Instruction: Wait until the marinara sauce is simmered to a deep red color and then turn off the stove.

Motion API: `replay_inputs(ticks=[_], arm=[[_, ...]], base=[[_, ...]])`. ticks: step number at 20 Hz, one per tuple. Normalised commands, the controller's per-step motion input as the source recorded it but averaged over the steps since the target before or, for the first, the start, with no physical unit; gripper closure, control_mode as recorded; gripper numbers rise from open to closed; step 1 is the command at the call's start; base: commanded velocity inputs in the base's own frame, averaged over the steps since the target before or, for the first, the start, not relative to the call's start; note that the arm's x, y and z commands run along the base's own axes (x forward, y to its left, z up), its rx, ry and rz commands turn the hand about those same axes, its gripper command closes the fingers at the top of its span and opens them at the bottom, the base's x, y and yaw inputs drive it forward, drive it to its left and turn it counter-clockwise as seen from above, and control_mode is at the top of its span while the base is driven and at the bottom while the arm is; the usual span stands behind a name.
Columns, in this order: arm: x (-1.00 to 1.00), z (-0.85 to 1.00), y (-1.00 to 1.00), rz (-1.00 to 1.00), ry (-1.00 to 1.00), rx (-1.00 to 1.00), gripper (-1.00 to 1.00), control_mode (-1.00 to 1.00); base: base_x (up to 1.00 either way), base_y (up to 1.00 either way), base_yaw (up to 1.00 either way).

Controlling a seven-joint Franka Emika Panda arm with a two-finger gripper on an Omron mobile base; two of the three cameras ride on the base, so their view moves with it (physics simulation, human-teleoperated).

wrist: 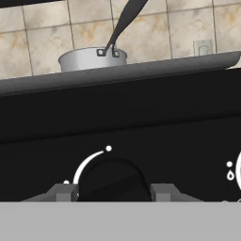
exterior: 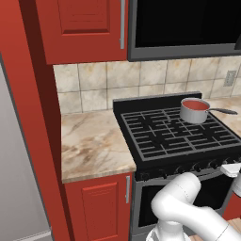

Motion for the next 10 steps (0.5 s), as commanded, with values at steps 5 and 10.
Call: replay_inputs(ticks=[5, 10], arm=[[0.0, 0.0, 0.0, 0.0, 0.0, 0.0, 1.0, -1.0], [0.0, 0.0, 0.0, 0.0, 0.0, 0.0, 1.0, -1.0]], base=[[0.0, 0.0, 0.0], [0.0, 0.0, 0.0]])
